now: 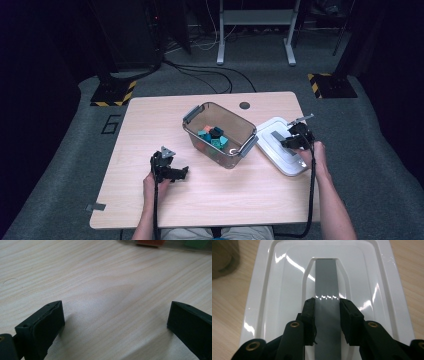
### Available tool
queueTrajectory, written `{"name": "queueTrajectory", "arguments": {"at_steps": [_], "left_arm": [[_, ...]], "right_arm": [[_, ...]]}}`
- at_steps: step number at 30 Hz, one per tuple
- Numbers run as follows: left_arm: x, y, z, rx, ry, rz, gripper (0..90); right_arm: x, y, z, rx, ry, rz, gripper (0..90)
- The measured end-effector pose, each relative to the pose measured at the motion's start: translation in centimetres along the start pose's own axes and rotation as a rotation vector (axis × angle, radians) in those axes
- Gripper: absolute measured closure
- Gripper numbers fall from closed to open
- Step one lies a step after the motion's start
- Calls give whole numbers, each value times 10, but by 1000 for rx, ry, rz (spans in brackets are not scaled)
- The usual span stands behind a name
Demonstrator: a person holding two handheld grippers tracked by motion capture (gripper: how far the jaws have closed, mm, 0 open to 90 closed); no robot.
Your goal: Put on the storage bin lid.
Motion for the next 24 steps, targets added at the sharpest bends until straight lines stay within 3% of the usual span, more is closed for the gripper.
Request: {"name": "queueTrajectory", "arguments": {"at_steps": [24], "left_arm": [[0, 0, 0, 0, 0, 0, 11]], "right_arm": [[-41, 39, 5, -27, 18, 39, 668]]}}
Point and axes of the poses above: each handheld gripper's, and its own axes: x roughly forward along the jaws, y roughly out of its top, z roughly to its right, the point moved 1 cm from there along x, roughly forward along the jaws, and after that the axes turned 10 degrees about -y, right-handed, at the moved point
